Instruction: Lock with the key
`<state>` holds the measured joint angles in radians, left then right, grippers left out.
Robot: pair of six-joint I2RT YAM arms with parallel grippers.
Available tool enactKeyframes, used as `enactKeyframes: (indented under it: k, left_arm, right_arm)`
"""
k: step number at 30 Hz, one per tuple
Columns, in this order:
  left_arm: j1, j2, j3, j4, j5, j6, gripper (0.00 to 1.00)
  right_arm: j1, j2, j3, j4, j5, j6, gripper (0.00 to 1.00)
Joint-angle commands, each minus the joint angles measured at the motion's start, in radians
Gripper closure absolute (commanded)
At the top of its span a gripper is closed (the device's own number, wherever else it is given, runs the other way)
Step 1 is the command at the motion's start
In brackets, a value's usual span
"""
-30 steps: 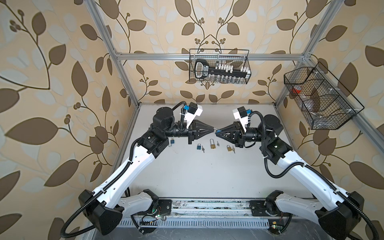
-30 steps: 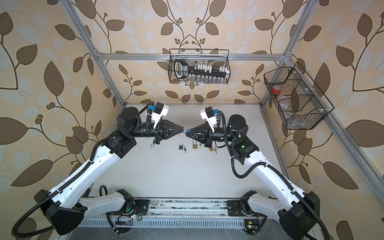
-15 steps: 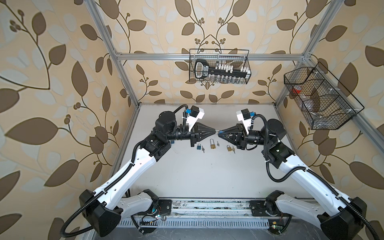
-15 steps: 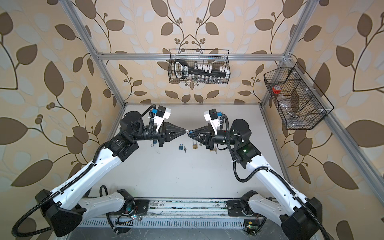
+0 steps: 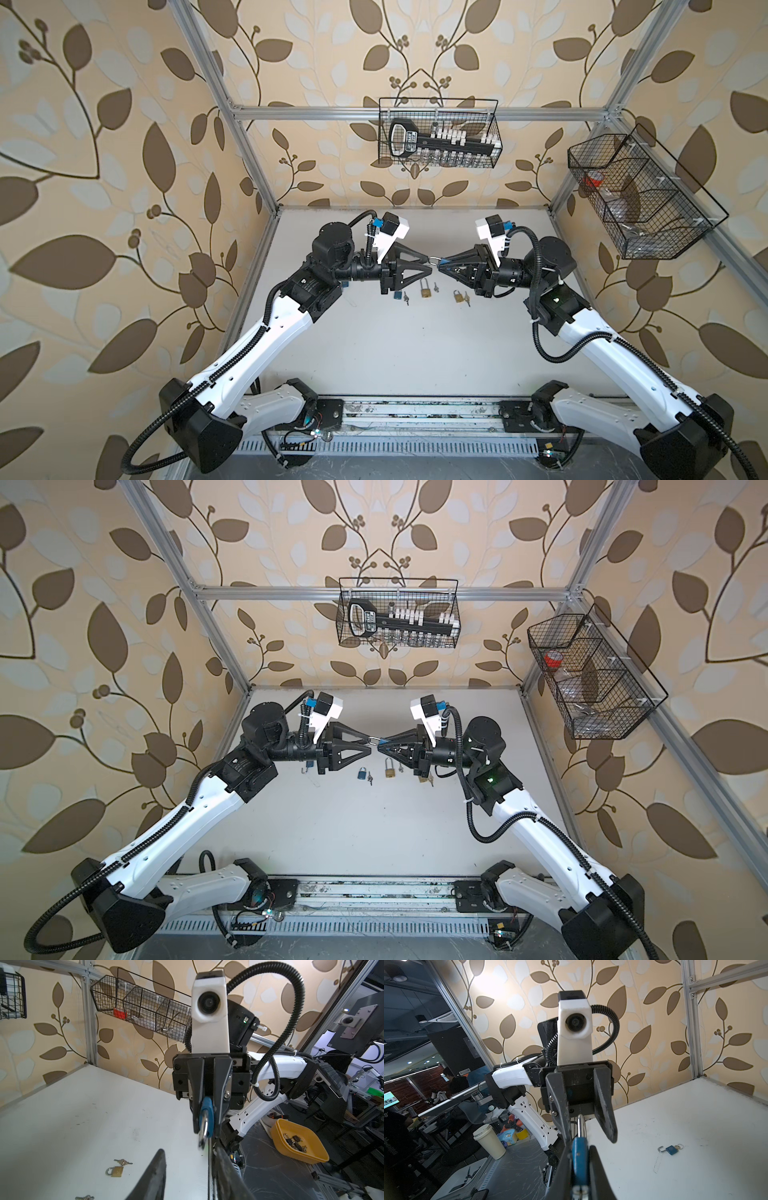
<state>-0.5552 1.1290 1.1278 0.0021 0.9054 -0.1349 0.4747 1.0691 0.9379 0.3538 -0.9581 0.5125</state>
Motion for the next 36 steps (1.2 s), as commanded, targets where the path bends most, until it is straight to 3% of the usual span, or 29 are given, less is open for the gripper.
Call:
enactKeyframes:
  k: [1, 6, 11, 15, 19, 23, 24, 26, 29, 36]
  left_arm:
    - [0.003, -0.024, 0.017, 0.007, -0.016, 0.018, 0.57]
    - [0.003, -0.023, 0.023, 0.012, 0.008, 0.018, 0.54]
    - [0.003, -0.015, 0.028, 0.016, 0.025, 0.015, 0.57]
    - [0.003, -0.009, 0.032, 0.018, 0.033, 0.014, 0.73]
    - [0.003, -0.006, 0.03, 0.019, 0.038, 0.01, 1.0]
    - [0.003, -0.013, 0.001, 0.074, 0.023, -0.037, 1.0]
    - [0.004, -0.016, -0.013, 0.111, 0.008, -0.071, 1.0]
    - [0.003, -0.024, -0.058, 0.229, -0.014, -0.162, 1.0]
    - [0.004, -0.033, -0.119, 0.4, -0.049, -0.287, 1.0]
    - [0.004, -0.047, -0.149, 0.474, -0.046, -0.338, 1.0]
  right_arm:
    - [-0.003, 0.005, 0.042, -0.029, -0.036, -0.034, 1.0]
    - [-0.004, 0.016, 0.061, -0.105, -0.053, -0.071, 1.0]
    - [-0.002, 0.035, 0.07, -0.129, -0.073, -0.076, 1.0]
    - [-0.001, 0.036, 0.073, -0.134, -0.068, -0.08, 1.0]
    - [-0.001, 0.029, 0.075, -0.124, -0.06, -0.08, 1.0]
    - [-0.001, 0.012, 0.052, -0.051, -0.045, -0.047, 1.0]
    - [-0.002, 0.005, 0.04, -0.016, -0.038, -0.023, 0.96]
    - [-0.002, -0.008, 0.01, 0.059, -0.007, 0.02, 0.74]
    - [-0.002, -0.03, -0.028, 0.135, 0.053, 0.061, 0.55]
    - [-0.002, -0.029, -0.048, 0.163, 0.087, 0.092, 0.51]
